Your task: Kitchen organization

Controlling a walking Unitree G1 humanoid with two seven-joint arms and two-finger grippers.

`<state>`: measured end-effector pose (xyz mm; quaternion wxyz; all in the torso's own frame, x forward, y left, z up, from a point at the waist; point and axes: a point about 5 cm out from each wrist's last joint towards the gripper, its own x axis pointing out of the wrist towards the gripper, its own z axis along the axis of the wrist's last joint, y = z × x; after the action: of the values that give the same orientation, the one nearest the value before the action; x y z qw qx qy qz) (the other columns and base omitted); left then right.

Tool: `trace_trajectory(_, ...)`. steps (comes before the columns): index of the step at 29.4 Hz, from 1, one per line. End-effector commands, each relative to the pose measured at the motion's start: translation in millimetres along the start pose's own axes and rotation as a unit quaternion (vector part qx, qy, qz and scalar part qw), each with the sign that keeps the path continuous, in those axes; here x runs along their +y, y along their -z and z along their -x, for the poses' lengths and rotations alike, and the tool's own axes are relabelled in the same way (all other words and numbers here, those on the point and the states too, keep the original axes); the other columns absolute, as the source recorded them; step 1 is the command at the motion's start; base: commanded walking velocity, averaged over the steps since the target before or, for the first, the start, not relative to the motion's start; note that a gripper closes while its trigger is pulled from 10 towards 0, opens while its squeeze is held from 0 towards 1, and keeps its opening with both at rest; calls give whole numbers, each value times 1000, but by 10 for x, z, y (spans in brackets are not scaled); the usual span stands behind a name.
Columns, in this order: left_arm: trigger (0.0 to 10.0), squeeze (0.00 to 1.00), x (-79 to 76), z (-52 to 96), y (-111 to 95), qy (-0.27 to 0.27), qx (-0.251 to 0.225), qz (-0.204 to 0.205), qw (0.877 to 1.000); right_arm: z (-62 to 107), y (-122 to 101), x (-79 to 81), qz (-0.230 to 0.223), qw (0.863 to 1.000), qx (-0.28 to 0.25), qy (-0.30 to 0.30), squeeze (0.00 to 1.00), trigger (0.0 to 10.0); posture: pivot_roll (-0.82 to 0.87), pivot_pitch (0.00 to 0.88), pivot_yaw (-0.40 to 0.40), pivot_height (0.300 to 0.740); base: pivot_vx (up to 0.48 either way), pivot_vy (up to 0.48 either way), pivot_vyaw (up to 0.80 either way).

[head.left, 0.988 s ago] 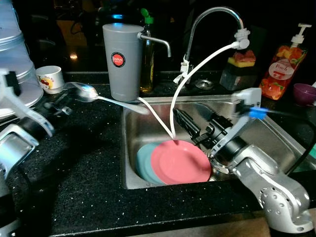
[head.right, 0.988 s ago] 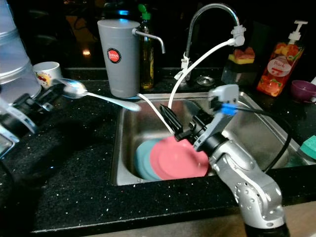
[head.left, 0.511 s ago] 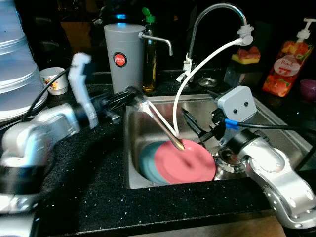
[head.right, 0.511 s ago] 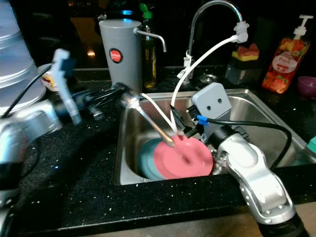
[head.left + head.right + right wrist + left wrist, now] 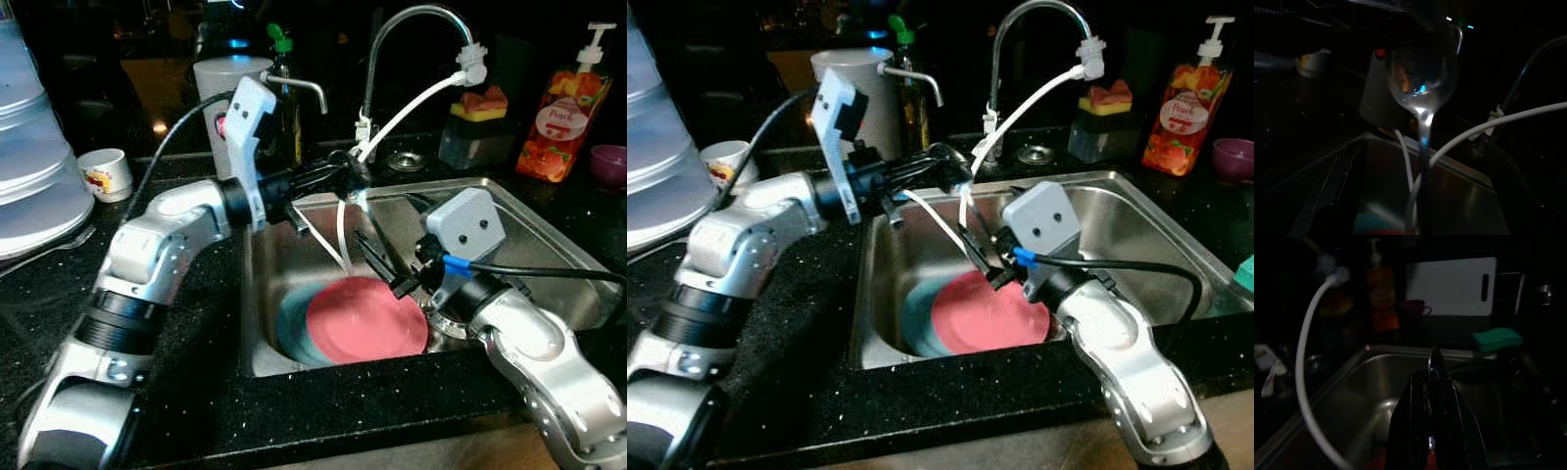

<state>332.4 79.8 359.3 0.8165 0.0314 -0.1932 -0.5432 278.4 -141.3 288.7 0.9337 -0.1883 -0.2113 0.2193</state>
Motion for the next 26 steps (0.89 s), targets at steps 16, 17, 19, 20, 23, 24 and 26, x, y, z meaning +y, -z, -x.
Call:
trace_trajectory(16, 10000, 0, -161, -87, -36, -17, -35, -45, 998, -96, 237, -296, 31, 987, 63, 143, 0, 0, 22, 73, 50, 740, 0, 0, 0)
trace_trajectory(17, 10000, 0, -158, -83, -19, -22, -31, -54, 998, -95, 229, -312, 29, 987, 60, 149, 0, 0, 27, 72, 43, 740, 0, 0, 0)
trace_trajectory(19, 10000, 0, -155, -79, 22, -36, -24, -70, 997, -91, 215, -334, 27, 985, 55, 159, 0, 0, 27, 72, 40, 740, 0, 0, 0)
trace_trajectory(20, 10000, 0, -155, -79, 43, -42, -20, -77, 996, -89, 210, -338, 26, 985, 53, 163, 0, 0, 27, 71, 39, 740, 0, 0, 0)
trace_trajectory(23, 10000, 0, -162, -99, 104, -60, -17, -83, 995, -94, 199, -340, 23, 984, 45, 170, 0, 0, 24, 70, 37, 740, 0, 0, 0)
trace_trajectory(24, 10000, 0, -165, -103, 120, -65, -18, -82, 994, -97, 196, -334, 22, 984, 43, 172, 0, 0, 23, 70, 36, 740, 0, 0, 0)
trace_trajectory(26, 10000, 0, -163, -108, 138, -72, -18, -81, 994, -105, 192, -324, 20, 984, 40, 172, 0, 0, 22, 70, 35, 740, 0, 0, 0)
